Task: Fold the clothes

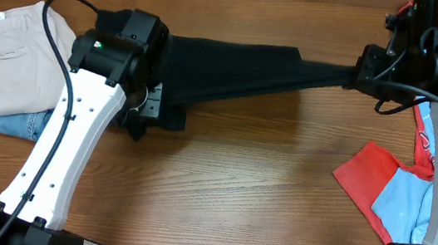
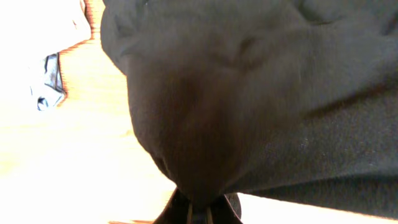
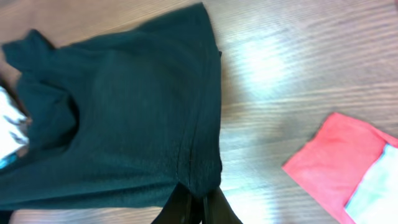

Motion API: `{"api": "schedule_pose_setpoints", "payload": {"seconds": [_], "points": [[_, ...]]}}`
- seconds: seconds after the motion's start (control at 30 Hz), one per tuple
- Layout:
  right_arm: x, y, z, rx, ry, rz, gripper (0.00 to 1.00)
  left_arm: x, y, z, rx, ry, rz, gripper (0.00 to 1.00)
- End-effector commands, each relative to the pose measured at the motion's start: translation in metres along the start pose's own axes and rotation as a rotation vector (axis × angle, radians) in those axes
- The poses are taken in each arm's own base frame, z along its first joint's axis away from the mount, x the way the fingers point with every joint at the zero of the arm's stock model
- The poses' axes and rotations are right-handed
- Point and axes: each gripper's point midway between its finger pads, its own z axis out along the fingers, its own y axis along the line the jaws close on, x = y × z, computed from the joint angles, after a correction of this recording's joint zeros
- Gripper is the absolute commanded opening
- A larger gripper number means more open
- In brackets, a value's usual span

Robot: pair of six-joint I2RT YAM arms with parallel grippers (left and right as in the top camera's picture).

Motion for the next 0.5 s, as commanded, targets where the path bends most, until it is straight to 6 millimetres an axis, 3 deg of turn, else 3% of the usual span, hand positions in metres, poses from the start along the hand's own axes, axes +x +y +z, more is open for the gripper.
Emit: {"api": "schedule_pose_setpoints", "payload": {"seconds": [0.0, 0.23, 0.47], "points": [[-0.016, -0.040, -0.003, 0.175, -0.061, 0.031, 0.04, 0.001, 0.018, -0.002, -0.081, -0.002, 0.019, 0.04], [-0.018, -0.040, 0.000, 0.177, -0.059, 0.030, 0.04, 0.003, 0.017, -0.002, -0.077, 0.010, 0.059, 0.04], [-0.017, -0.042, 0.000, 0.188, -0.059, 0.031, 0.04, -0.034, 0.007, -0.003, -0.043, -0.137, 0.097, 0.05]]}}
